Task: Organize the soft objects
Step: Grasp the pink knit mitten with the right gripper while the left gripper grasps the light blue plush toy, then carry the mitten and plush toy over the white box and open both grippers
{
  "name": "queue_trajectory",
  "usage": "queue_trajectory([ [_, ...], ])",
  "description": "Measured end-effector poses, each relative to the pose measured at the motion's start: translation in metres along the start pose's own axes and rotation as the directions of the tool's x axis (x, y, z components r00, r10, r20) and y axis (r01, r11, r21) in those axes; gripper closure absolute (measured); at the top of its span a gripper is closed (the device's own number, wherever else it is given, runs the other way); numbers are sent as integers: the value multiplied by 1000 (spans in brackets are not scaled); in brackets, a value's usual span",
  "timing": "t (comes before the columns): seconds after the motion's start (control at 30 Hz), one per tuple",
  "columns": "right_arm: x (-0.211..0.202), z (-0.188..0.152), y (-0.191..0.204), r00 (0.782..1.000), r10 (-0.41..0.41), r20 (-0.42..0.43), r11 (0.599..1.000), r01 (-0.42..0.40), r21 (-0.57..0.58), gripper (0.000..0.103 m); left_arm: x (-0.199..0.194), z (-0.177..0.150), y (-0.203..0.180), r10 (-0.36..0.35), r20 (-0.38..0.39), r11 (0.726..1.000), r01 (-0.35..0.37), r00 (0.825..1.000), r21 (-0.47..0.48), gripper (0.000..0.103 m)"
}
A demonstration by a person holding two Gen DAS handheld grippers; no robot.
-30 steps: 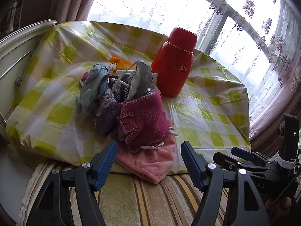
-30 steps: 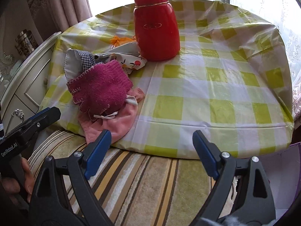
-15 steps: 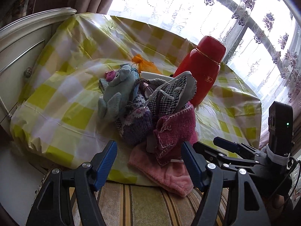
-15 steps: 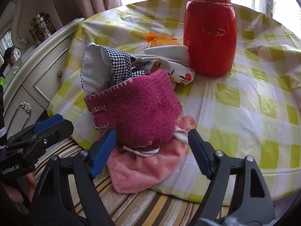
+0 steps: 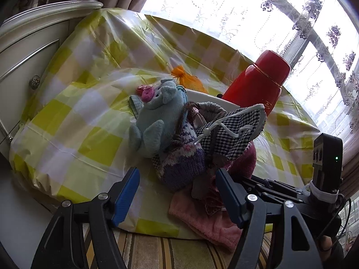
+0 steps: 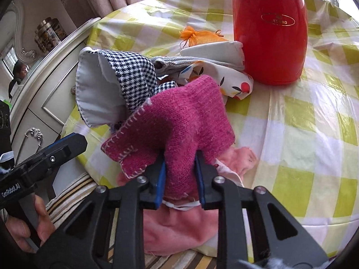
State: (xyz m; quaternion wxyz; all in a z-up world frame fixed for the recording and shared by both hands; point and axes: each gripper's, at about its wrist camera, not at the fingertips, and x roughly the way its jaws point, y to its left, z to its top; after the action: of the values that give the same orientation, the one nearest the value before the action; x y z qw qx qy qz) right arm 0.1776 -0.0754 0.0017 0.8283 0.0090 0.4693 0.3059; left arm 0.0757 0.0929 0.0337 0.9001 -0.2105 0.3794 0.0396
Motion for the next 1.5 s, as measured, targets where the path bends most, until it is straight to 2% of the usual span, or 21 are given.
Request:
queue_trajectory([
  [0.07, -3, -2, -4, 1000, 2, 8, 1000, -2, 11, 86, 3, 3, 1, 5, 1, 1000, -5, 1000, -3, 32],
  [0.27, -30, -8, -15, 999, 4, 50, 999, -6, 47, 87, 7, 17, 8, 20, 36, 1000, -19, 999, -15, 32],
  [0.53, -64, -15, -28, 995, -32, 97, 997, 25, 71, 87, 37, 52, 28, -64, 32, 990, 67, 997, -123, 32],
  [0.7, -81, -22, -37, 993, -47, 105, 996, 38, 85, 87, 62, 74, 47, -154, 8, 957, 151, 988, -249, 32],
  [0.83, -91, -27, -43, 991, -63, 116, 994, 52, 92, 87, 87, 91, 57, -188, -54, 935, 162, 981, -315, 29],
  [0.93, -97, -29, -46, 990, -76, 122, 993, 64, 99, 90, 103, 94, 59, -186, -103, 934, 143, 977, -328, 28],
  [0.97, -98, -30, -47, 989, -81, 122, 992, 68, 103, 90, 108, 94, 60, -197, -118, 930, 148, 973, -337, 29],
  [1.03, -98, -32, -50, 989, -89, 117, 992, 76, 105, 90, 112, 90, 62, -216, -134, 925, 159, 967, -344, 46],
  [1.13, -92, -35, -49, 993, -93, 71, 993, 87, 85, 90, 103, 88, 64, -220, -101, 924, 174, 970, -341, 54],
  [1.2, -85, -38, -45, 995, -101, 26, 993, 99, 60, 84, 94, 87, 65, -219, -74, 925, 182, 973, -334, 60],
  [1.23, -82, -40, -43, 994, -109, 15, 993, 108, 45, 68, 90, 87, 65, -216, -61, 926, 185, 974, -329, 63],
  [1.27, -80, -41, -40, 993, -118, 5, 993, 118, 27, 39, 85, 86, 66, -213, -47, 927, 187, 976, -325, 63],
  [1.33, -76, -44, -34, 991, -136, 9, 991, 136, -10, 18, 75, 86, 68, -192, -19, 932, 176, 981, -318, 65],
  [1.37, -74, -45, -33, 990, -142, 9, 989, 142, -26, 18, 70, 85, 69, -184, -4, 934, 174, 983, -313, 65],
  [1.5, -52, -45, -42, 983, -165, -81, 986, 165, -15, 18, 41, 82, 76, -143, 63, 941, 155, 988, -302, 65],
])
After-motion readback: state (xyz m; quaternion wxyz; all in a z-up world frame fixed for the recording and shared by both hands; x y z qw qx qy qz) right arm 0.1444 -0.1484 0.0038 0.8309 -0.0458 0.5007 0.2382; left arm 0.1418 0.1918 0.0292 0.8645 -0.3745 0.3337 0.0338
